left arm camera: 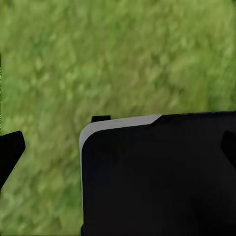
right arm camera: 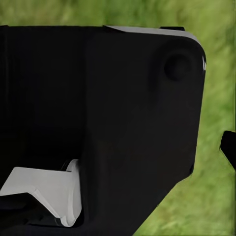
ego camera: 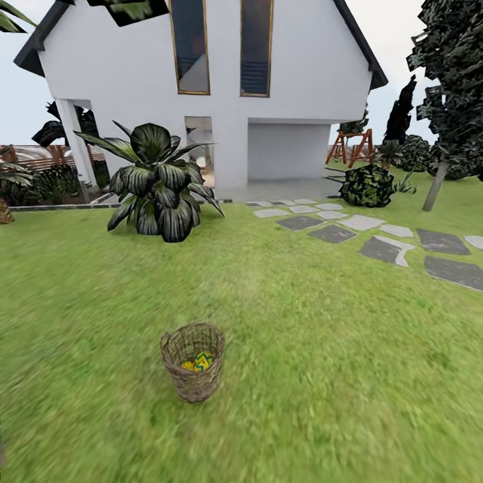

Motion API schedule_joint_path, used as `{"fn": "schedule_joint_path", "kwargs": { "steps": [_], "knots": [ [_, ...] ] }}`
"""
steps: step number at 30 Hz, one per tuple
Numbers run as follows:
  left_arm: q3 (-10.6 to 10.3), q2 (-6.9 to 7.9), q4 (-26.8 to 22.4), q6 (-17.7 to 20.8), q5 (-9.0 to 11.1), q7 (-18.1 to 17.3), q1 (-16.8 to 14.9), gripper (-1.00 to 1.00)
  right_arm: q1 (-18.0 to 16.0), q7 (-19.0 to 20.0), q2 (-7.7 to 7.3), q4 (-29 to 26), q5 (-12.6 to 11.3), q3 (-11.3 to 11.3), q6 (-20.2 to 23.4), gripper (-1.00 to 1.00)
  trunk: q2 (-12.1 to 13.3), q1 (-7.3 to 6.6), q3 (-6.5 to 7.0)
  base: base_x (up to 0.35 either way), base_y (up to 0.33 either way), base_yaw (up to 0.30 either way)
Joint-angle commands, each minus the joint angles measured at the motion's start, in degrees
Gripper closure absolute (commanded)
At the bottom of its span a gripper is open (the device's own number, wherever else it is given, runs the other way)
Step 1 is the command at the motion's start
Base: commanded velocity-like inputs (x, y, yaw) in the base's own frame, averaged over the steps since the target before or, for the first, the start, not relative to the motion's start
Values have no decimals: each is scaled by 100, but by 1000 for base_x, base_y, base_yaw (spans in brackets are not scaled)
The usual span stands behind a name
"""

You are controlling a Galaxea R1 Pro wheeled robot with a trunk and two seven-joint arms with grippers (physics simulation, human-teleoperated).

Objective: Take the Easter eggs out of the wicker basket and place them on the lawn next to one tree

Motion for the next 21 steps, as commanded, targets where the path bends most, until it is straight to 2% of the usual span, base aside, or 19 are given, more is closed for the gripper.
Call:
{"fn": "schedule_joint_path", "kwargs": {
  "steps": [1,13,21],
  "knots": [
    [-9,2,4,-18,-5,-9,-4,-100,1,1,0,-6,9,1,-12,-100,-5,4,-9,297,-1,187],
    [-9,2,8,-18,-5,-9,-4,-100,1,1,1,-4,15,3,-11,-100,-5,4,-58,283,0,221],
    [-9,1,7,-18,-5,-9,-4,-100,1,1,1,0,27,4,-11,-100,-5,4,-78,277,0,43]
  ]
}}
